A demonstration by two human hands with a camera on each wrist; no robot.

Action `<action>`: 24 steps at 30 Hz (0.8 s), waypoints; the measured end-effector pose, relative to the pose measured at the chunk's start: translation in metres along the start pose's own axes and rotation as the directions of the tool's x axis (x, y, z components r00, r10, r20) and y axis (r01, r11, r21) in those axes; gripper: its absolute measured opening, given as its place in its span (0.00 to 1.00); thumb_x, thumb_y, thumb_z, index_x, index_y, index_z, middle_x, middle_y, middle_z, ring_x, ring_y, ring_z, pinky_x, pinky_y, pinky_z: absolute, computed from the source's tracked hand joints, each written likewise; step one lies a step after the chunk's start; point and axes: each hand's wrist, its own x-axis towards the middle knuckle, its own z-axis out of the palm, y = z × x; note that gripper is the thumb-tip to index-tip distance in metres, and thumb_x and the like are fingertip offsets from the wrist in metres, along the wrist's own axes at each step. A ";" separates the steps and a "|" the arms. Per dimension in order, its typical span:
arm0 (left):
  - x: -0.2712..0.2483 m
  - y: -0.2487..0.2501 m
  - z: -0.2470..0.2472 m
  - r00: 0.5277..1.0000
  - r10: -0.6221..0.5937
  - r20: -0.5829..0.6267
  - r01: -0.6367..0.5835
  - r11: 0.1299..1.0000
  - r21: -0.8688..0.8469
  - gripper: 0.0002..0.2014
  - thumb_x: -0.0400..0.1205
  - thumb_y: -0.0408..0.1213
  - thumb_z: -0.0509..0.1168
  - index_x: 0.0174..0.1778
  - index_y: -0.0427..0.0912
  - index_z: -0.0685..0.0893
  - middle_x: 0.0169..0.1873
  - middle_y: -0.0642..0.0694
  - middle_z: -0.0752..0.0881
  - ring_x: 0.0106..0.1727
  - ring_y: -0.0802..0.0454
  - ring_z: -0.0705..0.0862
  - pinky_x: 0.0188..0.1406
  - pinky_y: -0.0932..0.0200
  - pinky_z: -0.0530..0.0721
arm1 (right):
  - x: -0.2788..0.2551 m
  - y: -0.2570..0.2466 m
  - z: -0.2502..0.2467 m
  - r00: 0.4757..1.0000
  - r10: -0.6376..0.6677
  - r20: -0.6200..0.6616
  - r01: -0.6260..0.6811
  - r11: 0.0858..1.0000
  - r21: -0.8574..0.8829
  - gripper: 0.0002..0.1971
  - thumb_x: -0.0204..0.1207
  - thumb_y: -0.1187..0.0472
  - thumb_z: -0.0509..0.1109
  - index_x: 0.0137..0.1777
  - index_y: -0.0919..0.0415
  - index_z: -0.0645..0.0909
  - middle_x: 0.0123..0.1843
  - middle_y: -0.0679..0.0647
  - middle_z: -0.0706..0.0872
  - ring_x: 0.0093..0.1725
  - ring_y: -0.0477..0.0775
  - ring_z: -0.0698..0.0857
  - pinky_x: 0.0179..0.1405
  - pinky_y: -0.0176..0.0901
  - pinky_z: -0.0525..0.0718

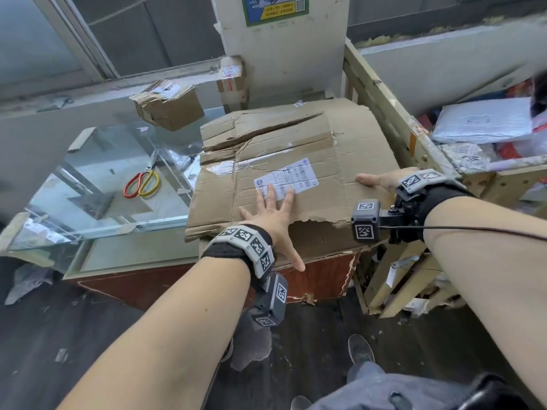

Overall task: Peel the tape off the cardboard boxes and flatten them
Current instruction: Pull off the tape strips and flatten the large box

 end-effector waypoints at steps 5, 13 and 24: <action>0.002 -0.007 -0.002 0.995 -0.001 -0.099 0.016 0.989 0.149 0.69 0.65 0.37 0.80 0.80 0.55 0.25 0.81 0.43 0.26 0.82 0.34 0.31 0.75 0.20 0.45 | 0.012 0.003 0.027 0.985 -0.078 0.151 0.099 0.985 -0.139 0.35 0.83 0.43 0.58 0.84 0.55 0.51 0.83 0.63 0.59 0.79 0.65 0.65 0.74 0.51 0.65; 0.015 -0.035 0.005 1.000 0.014 0.025 -0.013 0.999 -0.042 0.66 0.57 0.65 0.79 0.82 0.65 0.39 0.84 0.53 0.33 0.85 0.41 0.39 0.76 0.21 0.48 | 0.071 0.028 0.079 0.958 -0.047 0.282 -0.057 0.936 0.348 0.61 0.42 0.30 0.83 0.75 0.62 0.70 0.76 0.61 0.73 0.71 0.63 0.76 0.70 0.54 0.76; 0.033 -0.053 -0.039 0.996 0.074 0.047 -0.069 0.992 -0.108 0.53 0.68 0.68 0.71 0.85 0.54 0.54 0.83 0.47 0.61 0.82 0.46 0.62 0.79 0.48 0.62 | 0.041 -0.069 0.065 0.859 -0.504 -0.093 0.388 0.758 -0.525 0.58 0.62 0.53 0.84 0.84 0.51 0.45 0.86 0.56 0.43 0.84 0.63 0.44 0.79 0.64 0.59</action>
